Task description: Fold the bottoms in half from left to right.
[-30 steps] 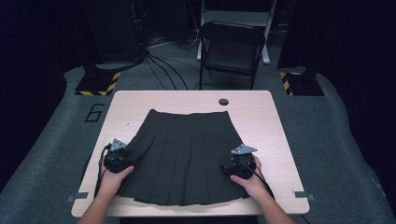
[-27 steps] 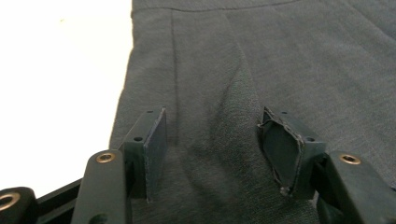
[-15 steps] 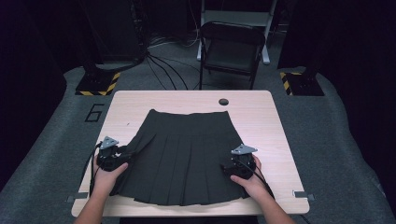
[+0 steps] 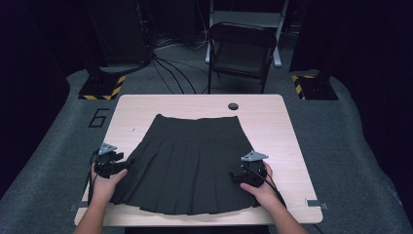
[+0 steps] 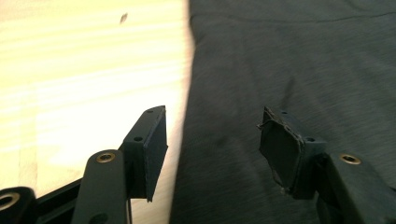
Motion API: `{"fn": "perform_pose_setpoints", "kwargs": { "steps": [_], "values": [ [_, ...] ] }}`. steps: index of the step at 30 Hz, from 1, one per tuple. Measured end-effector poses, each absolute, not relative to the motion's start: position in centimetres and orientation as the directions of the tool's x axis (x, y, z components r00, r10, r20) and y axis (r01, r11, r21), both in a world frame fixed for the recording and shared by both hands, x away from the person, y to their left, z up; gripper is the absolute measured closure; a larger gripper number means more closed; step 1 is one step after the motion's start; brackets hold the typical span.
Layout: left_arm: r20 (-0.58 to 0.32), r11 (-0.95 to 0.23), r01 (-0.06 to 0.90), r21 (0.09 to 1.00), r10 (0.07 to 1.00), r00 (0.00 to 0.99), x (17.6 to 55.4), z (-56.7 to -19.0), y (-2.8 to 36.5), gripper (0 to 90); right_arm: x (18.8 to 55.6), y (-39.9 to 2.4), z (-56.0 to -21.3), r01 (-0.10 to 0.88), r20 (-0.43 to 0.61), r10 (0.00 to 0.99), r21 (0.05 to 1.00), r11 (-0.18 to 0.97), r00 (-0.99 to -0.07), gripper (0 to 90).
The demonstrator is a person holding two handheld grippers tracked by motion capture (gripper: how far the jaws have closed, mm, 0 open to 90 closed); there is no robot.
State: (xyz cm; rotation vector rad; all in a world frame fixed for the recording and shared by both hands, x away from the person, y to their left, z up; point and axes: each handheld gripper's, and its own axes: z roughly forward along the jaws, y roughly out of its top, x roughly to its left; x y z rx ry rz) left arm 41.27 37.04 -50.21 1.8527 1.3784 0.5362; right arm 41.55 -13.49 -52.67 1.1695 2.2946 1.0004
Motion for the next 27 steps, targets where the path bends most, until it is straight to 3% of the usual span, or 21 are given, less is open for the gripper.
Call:
{"fn": "perform_pose_setpoints", "kwargs": {
  "steps": [27],
  "values": [
    [-0.123, -0.171, 0.657, 0.734, 0.918, 0.377, 42.7, -52.2, 35.3, 30.3, 41.5, -13.5, -52.7, 0.544, -0.011, 0.812, 0.736, 0.402, -0.584, 14.8]
  ]
}}
